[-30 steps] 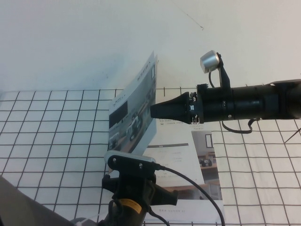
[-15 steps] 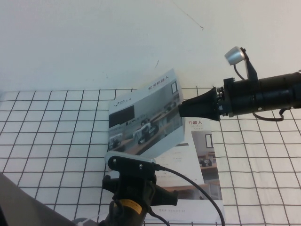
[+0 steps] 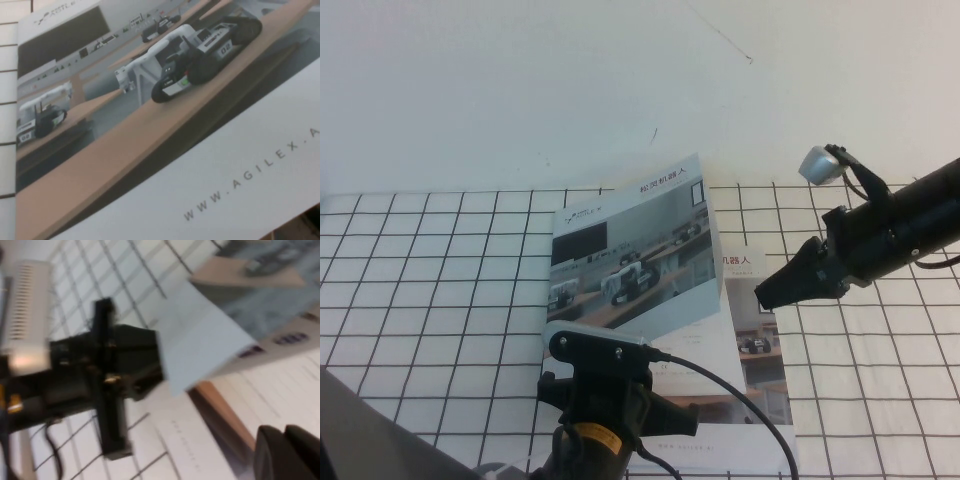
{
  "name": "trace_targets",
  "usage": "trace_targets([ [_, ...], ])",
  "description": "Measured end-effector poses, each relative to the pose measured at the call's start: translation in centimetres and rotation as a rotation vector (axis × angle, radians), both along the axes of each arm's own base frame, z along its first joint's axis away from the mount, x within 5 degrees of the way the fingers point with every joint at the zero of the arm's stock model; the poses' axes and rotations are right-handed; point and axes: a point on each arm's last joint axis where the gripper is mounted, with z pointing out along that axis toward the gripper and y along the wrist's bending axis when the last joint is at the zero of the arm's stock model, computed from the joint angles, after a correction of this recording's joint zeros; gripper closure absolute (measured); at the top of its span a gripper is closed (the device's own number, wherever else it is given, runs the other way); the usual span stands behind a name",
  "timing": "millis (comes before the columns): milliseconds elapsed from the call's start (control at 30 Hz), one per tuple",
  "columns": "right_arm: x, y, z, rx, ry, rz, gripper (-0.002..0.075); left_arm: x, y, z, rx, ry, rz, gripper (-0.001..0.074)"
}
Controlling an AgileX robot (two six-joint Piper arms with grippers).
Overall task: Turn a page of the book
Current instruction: Open the closed book
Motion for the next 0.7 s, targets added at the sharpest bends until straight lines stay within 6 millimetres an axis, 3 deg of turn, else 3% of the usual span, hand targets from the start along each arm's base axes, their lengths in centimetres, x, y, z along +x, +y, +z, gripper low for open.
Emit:
trace_targets([
  [133, 0.7, -0.2, -0.5, -0.048, 0.022, -0.107, 0.072, 0.0, 0.0, 0.0, 0.0, 0.0, 0.0, 0.0737],
  [300, 1.6, 0.6, -1.9, 0.028, 0.033, -0.143, 0.0727, 0.0, 0.0, 0.1, 0.0, -0.01, 0.001, 0.0737],
  [533, 1.8, 4.0, -7.3, 0.051, 0.083, -0.124, 0.0727, 0.0, -0.2, 0.2, 0.005, -0.027, -0.027, 0.0737],
  [700, 1.5, 5.4, -11.0, 0.009, 0.113, -0.118, 0.0727, 0.0, -0.2, 0.2, 0.006, -0.028, -0.031, 0.0737],
])
